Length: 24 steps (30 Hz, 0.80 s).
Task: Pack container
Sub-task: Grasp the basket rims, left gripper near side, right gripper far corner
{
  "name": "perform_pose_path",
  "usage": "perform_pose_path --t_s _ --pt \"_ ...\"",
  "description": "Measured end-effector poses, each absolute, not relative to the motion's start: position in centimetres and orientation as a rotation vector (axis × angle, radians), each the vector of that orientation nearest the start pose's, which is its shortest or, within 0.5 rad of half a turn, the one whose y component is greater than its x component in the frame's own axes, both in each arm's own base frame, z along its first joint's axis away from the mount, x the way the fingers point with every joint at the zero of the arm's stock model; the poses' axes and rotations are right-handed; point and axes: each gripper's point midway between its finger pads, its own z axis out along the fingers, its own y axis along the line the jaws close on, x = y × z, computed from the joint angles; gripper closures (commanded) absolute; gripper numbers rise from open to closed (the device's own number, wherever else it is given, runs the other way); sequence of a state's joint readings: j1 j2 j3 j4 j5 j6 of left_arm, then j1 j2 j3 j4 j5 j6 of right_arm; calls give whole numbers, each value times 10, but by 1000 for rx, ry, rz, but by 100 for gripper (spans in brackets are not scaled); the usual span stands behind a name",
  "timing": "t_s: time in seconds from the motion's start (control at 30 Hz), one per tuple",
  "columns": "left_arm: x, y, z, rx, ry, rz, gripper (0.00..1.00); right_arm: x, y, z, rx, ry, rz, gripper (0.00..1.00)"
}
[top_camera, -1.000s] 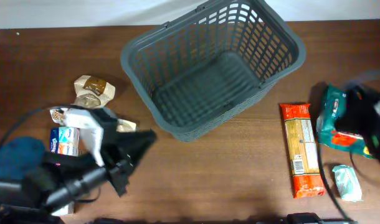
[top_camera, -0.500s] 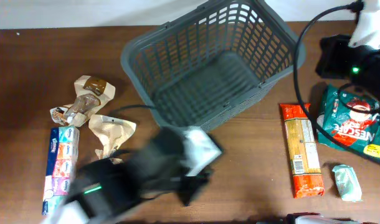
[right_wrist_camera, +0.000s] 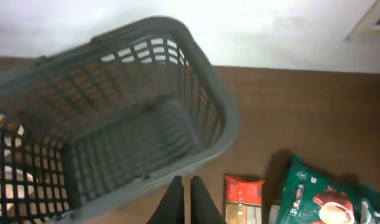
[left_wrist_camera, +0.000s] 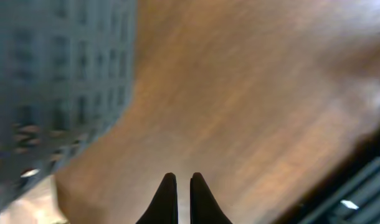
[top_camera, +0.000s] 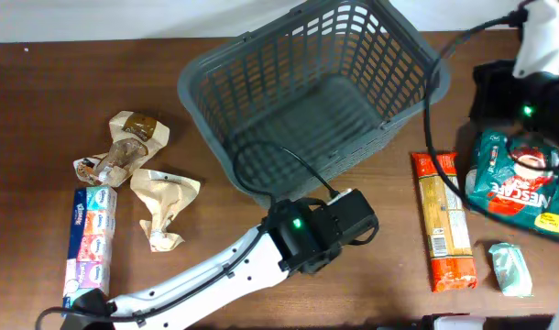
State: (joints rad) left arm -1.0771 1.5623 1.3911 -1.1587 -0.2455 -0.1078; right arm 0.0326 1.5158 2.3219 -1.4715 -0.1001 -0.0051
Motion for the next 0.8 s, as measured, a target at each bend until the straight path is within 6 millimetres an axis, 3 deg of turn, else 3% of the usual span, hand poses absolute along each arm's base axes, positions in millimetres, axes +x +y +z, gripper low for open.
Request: perform_pose_path --t_s 0.2,0.37,0.53,0.8 --pt "200 -249 163 1277 2473 258 98 333 39 433 -203 2262 168 97" --pt "202 -236 165 1300 2462 354 98 325 58 432 -421 2237 227 97" --pt "204 -236 167 1309 2424 398 98 317 79 430 -637 2186 309 97" --pt "206 -236 172 1315 2374 451 98 324 100 396 -886 2211 445 97"
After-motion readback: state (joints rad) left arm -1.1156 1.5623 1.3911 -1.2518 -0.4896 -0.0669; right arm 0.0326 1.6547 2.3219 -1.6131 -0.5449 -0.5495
